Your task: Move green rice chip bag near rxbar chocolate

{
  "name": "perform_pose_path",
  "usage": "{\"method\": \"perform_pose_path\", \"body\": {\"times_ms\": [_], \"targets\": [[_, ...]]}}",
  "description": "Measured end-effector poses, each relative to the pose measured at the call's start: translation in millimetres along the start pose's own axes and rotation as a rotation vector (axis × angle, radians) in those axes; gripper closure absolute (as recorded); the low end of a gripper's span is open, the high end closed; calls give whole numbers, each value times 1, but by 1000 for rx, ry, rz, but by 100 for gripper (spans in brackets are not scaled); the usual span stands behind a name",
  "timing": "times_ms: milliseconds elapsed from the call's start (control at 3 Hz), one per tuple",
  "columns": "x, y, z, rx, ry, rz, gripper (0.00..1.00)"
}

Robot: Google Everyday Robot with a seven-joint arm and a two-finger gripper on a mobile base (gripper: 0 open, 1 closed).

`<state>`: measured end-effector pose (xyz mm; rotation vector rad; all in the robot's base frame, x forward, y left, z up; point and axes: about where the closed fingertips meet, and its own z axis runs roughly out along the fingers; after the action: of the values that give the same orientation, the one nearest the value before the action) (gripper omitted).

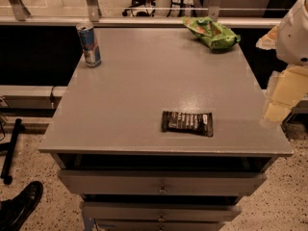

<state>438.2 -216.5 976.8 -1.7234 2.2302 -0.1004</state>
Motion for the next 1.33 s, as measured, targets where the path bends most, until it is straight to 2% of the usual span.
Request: {"method": "perform_pose_path", "body": {"times_ms": [333, 667, 1000, 1333], "targets": [[0, 0, 0, 0, 0, 0, 0], [8, -28, 4, 55, -42, 3, 0], [15, -73, 15, 138, -100, 4, 0], [20, -129, 30, 242, -173, -13, 0]]}}
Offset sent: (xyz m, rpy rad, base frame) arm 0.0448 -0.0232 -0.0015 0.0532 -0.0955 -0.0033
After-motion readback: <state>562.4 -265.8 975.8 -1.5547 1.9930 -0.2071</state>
